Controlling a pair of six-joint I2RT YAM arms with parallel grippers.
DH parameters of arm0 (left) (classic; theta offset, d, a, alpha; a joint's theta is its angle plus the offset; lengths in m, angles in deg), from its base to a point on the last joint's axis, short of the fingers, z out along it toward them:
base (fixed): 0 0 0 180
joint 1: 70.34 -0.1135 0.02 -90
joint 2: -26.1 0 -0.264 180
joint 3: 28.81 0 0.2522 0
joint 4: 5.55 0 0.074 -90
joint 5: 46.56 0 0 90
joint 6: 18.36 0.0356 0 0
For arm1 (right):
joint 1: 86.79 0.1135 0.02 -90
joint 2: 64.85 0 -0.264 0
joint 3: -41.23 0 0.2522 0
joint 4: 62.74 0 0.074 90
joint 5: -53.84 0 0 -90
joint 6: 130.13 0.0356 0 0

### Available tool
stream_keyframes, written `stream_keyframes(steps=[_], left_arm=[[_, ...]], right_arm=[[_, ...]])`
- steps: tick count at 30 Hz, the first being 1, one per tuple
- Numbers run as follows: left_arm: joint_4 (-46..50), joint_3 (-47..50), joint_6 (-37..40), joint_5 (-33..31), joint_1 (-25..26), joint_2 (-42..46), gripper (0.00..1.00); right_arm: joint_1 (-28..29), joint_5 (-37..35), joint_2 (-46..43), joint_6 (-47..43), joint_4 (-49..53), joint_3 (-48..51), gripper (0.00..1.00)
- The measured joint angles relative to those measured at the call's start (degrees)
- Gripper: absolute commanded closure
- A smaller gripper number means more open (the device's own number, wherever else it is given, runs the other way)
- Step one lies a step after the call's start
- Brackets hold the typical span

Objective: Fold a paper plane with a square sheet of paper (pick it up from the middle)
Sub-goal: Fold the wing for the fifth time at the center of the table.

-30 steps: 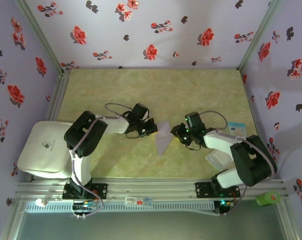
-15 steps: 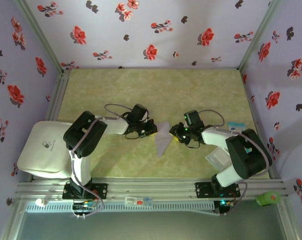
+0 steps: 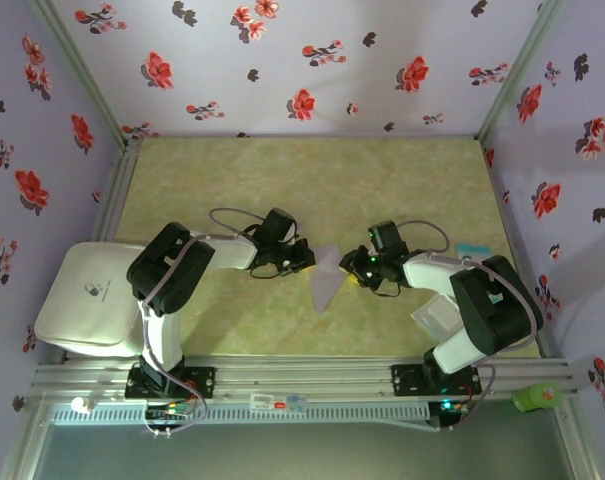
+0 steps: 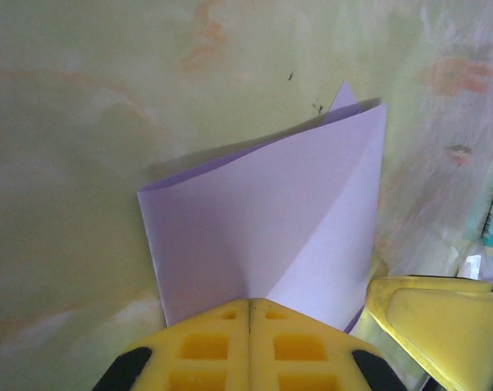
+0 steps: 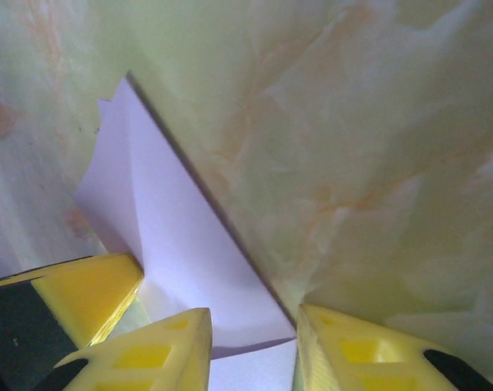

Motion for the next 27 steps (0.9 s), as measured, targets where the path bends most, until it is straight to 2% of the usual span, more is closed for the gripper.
stream_keyframes(steps=[6,16,27], left_arm=[[0.02,0.00,0.02,0.20,-0.11,0.00,1.00],[0.17,0.00,0.22,0.66,-0.11,0.00,1.00],[0.28,0.02,1.38,1.27,-0.17,0.00,1.00]], right_arm=[[0.00,0.70,0.22,-0.07,-0.52,0.00,0.68],[0.00,4.50,1.64,0.61,-7.32,0.04,0.70],[-2.62,10.16,5.75,-10.69,-1.70,-6.23,0.70]])
